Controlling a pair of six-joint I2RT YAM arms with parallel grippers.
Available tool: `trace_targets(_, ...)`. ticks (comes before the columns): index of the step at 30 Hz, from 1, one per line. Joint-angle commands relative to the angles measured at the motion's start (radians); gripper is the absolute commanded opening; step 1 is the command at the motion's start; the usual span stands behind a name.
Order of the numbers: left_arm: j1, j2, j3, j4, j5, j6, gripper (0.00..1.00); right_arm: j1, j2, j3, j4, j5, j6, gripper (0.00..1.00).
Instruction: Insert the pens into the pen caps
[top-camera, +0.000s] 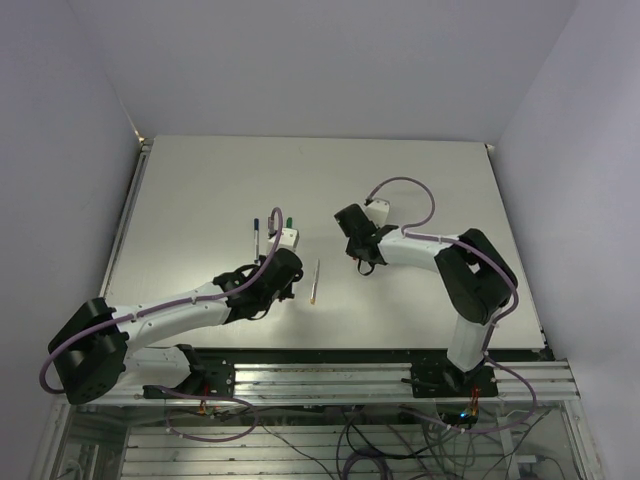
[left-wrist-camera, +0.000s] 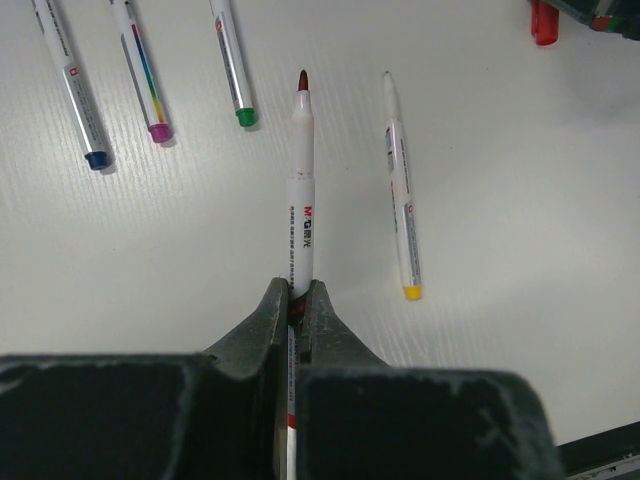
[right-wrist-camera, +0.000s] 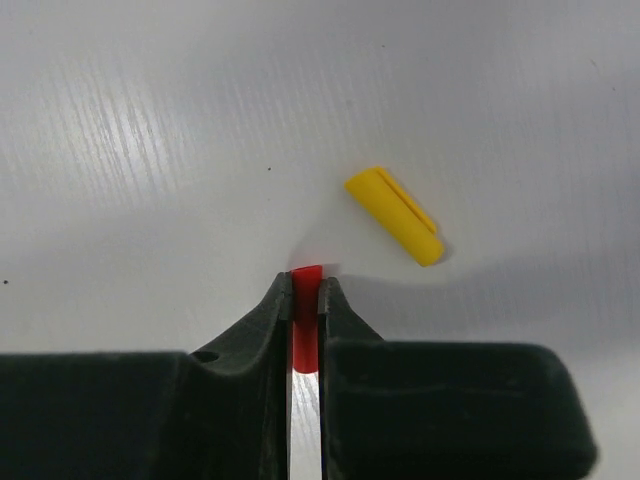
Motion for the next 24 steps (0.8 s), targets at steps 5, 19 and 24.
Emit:
trace_targets(5,-0.005,0.015,-0.003,0.073,0.051,0.006,0.07,-0.005,-0.057,-0.111,0.027,-0.057,-0.018,0.00)
trace_targets(19,-0.005,-0.118,-0.132,0.406,0.269,0.043,0.07,-0.002,-0.537,-0.431,0.569,-0.263,-0.175,0.00)
trace_targets(24,-0.005,-0.135,-0.166,0.549,0.356,0.030,0.07,-0.001,-0.650,-0.531,0.787,-0.342,-0.193,0.00)
